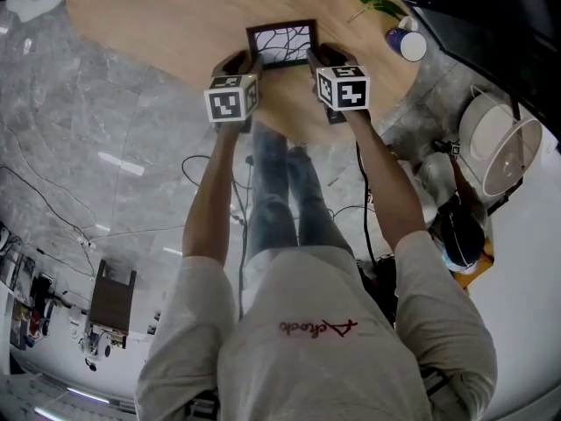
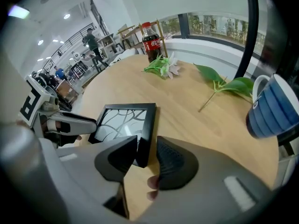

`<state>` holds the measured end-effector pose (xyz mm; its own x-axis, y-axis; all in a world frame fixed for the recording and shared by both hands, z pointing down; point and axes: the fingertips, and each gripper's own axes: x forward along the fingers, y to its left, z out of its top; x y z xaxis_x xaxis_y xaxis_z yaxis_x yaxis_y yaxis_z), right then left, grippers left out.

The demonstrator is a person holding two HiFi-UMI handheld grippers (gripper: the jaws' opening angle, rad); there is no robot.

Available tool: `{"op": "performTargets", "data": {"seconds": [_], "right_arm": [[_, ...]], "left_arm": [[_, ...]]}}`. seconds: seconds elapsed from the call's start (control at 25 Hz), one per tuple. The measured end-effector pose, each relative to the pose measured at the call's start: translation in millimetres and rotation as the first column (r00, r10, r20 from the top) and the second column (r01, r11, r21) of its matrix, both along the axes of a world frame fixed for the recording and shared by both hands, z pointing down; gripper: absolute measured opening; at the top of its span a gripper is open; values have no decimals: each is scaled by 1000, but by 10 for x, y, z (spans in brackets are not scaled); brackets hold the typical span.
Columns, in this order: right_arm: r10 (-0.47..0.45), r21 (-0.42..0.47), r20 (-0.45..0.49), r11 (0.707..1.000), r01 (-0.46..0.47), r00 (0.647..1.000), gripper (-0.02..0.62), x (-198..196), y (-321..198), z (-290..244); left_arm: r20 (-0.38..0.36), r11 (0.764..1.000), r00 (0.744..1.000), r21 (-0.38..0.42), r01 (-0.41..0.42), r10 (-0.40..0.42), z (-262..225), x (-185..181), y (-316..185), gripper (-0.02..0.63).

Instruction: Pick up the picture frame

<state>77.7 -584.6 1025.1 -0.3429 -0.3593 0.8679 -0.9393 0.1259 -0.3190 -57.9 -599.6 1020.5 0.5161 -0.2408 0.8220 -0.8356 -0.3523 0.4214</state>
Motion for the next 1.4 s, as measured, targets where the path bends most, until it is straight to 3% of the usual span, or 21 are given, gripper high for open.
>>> {"op": "performTargets", "data": {"seconds": [0.4, 0.84, 1.4], "right_arm": [[-1, 0, 31, 1000, 1, 1000, 93, -36, -2, 77], [16, 4, 10, 1000, -16, 1000, 81, -41, -10, 45], [37, 93, -16, 995, -35, 999, 77, -42, -1, -432]], "left_arm": [[-8, 1000, 1000, 5, 14, -14, 65, 75, -11, 99], [1, 999, 999, 5, 49, -49, 20, 60, -8, 84], [-4, 993, 998, 92, 70, -70, -422, 48, 9, 81]]}}
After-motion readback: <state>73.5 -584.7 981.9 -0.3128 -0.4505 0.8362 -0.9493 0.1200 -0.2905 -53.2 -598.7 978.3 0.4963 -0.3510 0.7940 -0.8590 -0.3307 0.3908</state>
